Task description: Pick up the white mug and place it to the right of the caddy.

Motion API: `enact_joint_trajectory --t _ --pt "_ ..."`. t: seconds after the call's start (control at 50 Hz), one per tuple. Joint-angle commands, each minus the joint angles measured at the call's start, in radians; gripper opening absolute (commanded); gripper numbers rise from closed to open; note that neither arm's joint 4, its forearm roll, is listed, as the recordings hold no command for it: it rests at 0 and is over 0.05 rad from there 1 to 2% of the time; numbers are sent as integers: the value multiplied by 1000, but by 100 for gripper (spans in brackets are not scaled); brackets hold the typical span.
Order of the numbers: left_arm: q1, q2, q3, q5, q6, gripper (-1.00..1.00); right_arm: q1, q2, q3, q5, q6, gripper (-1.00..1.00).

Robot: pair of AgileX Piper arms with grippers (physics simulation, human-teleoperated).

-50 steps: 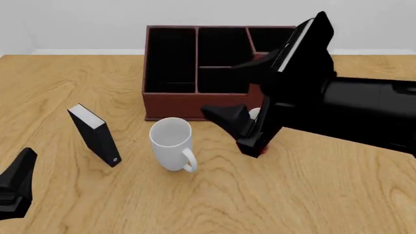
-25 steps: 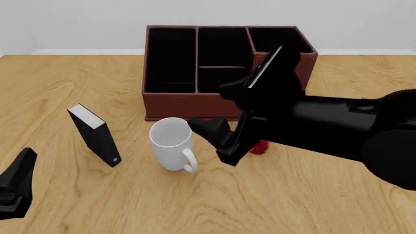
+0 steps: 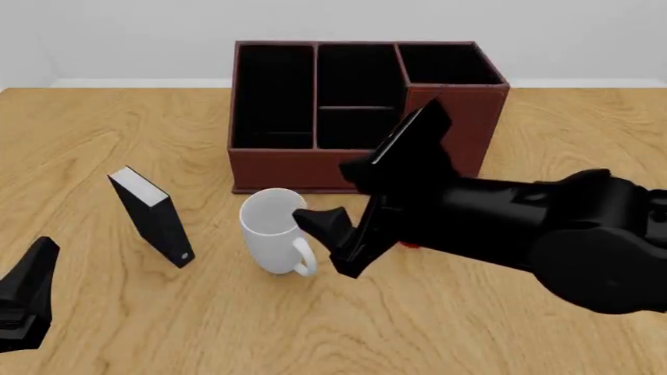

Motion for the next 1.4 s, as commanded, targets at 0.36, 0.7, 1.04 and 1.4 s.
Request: enact_joint_trajectory --t 0.36,0.7,1.04,1.4 --pt "0 0 0 0 0 100 -14 91 18 -74 47 100" --pt "0 0 0 0 0 100 -21 135 24 -112 80 100" --pt "0 0 0 0 0 100 -20 187 33 -156 106 100" --pt "0 0 0 0 0 100 -26 254 36 -197 134 100"
